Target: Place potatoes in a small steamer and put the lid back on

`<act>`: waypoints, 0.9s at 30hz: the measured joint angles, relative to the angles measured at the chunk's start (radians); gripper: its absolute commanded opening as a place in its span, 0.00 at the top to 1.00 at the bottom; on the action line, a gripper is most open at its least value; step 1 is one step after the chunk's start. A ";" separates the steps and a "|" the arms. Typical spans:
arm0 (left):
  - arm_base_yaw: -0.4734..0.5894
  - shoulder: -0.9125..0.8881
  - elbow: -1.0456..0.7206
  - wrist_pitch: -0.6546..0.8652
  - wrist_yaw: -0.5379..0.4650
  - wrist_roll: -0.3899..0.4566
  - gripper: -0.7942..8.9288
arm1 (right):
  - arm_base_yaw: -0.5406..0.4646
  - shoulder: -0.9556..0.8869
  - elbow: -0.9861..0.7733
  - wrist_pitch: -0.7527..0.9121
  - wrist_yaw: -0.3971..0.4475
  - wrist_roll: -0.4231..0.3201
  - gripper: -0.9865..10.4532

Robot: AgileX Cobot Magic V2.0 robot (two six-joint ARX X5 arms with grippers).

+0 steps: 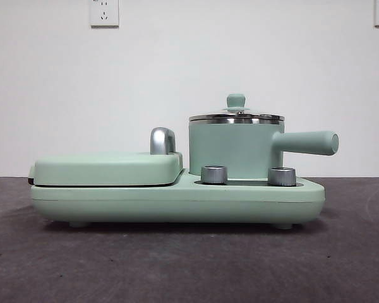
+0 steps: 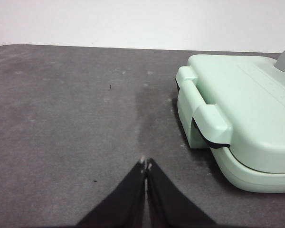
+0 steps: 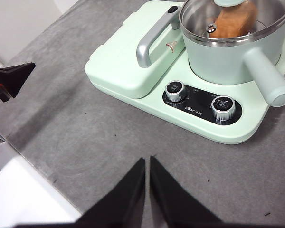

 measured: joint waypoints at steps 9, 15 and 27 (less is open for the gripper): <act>0.000 0.000 0.000 0.000 0.000 0.000 0.91 | -0.041 -0.023 -0.054 0.086 0.010 -0.003 0.90; 0.000 0.000 0.000 0.000 0.000 0.000 0.91 | -0.176 -0.147 -0.339 0.415 0.185 -0.033 0.90; 0.000 0.000 0.000 0.000 0.000 0.000 0.91 | -0.435 -0.446 -0.776 0.632 0.262 -0.161 0.90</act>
